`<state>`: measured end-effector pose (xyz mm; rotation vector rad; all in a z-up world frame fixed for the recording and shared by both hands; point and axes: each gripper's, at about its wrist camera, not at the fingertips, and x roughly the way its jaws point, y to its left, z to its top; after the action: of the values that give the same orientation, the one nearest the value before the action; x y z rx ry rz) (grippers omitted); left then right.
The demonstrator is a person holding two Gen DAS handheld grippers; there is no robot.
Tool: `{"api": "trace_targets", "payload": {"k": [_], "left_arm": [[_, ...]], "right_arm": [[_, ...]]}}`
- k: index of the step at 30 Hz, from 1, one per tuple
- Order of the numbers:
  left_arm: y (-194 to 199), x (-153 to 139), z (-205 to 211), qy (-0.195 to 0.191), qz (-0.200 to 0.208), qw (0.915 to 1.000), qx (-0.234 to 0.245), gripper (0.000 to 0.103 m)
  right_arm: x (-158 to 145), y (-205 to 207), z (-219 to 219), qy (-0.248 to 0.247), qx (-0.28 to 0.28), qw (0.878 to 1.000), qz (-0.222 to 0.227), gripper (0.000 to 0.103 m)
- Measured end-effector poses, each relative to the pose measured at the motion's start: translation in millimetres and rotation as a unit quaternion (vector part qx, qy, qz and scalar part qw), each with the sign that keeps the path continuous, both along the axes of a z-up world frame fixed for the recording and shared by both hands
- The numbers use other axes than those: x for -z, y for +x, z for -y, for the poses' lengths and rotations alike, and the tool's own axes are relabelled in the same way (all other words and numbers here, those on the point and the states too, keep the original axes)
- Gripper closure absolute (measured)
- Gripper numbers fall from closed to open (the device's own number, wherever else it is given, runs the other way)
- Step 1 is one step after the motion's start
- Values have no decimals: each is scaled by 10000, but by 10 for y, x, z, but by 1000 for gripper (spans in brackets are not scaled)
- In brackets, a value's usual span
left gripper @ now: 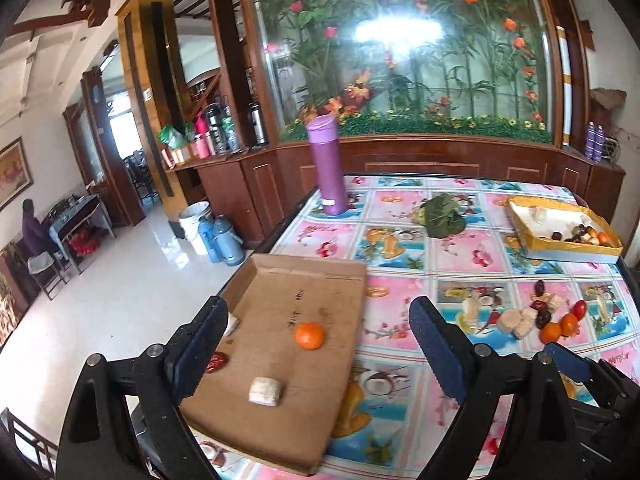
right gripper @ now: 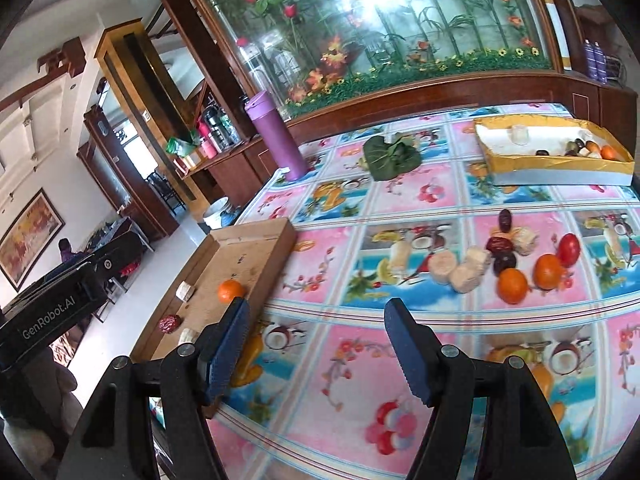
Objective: Organize fruits
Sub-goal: 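Move both open grippers back over the fruit pile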
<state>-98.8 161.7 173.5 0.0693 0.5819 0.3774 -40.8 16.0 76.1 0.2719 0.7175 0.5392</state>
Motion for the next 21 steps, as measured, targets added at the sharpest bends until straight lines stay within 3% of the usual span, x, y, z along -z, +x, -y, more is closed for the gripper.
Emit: {"api": "trace_targets", "payload": {"k": [5,11,21], "left_arm": [[164,39,332,-149,-250,9988,406,25],[215,150,588,-116,-381,9967,701,26],[45,147,487,-420,-198,9921,1162,26]], "right_arm": [[20,120,264,-32,42,10000,-76,29],[-19,170,527,-254,245,9994,-8,29],[19,-116,615,-422,789,9960,-12,29]]}}
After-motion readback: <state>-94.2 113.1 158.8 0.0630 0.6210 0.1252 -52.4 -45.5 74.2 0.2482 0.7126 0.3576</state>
